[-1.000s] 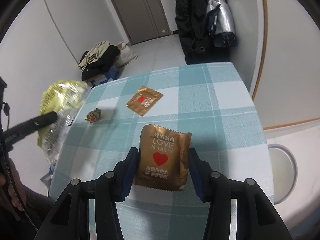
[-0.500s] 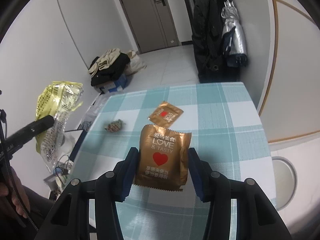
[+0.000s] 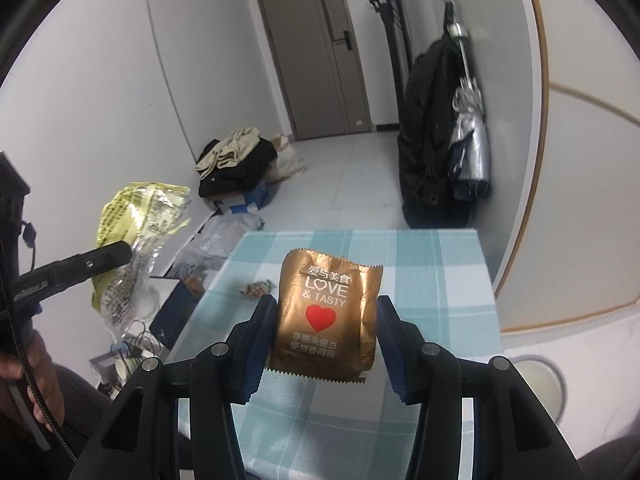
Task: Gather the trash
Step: 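Lift the brown packet with the right gripper while the left lifts the yellow wrapper, then carry the brown packet and yellow wrapper in both grippers over the white bin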
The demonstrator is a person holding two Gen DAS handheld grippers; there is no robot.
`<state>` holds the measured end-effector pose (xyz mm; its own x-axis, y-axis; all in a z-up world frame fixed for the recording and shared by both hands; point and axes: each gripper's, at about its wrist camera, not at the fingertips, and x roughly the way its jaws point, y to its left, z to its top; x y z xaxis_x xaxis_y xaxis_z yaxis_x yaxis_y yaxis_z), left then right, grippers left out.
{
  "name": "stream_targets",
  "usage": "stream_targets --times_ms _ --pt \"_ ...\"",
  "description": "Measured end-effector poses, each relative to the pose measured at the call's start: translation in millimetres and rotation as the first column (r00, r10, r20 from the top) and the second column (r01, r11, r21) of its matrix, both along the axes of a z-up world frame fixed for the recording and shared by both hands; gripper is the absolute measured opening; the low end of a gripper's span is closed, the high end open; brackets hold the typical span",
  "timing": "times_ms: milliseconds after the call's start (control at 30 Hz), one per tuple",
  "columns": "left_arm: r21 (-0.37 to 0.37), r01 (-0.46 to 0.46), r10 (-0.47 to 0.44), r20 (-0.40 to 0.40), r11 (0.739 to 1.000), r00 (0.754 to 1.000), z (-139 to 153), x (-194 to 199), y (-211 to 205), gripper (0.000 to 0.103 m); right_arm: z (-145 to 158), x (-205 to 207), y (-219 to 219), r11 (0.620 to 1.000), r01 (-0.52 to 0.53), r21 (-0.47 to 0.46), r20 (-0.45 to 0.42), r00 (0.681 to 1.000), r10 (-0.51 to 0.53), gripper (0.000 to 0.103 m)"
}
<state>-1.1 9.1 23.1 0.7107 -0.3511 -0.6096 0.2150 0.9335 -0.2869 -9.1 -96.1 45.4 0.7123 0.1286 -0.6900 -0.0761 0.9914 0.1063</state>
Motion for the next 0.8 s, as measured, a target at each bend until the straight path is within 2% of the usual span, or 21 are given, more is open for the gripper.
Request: stream_targets --times_ms 167,467,633,800 --pt "0.001 -0.007 0.007 0.007 1.0 1.0 1.3 -3.0 -5.5 0.004 9.1 -9.9 5.2 0.998 -0.036 -0.053 0.031 0.999 0.038 0.049" --pt "0.009 0.005 -0.005 0.039 1.0 0.999 17.5 -4.6 -26.9 0.004 28.2 -21.2 -7.4 0.997 -0.057 -0.055 0.078 0.995 0.061 0.049" --pt "0.016 0.034 -0.035 0.049 0.999 0.998 26.1 -2.3 -49.0 0.004 48.3 -30.3 -22.0 0.994 -0.057 -0.097 0.12 0.99 0.068 0.049" --pt "0.022 0.086 -0.087 0.059 0.996 0.994 35.7 2.8 -78.9 0.004 69.4 -41.2 -47.3 0.994 -0.034 -0.102 0.158 0.986 0.05 0.05"
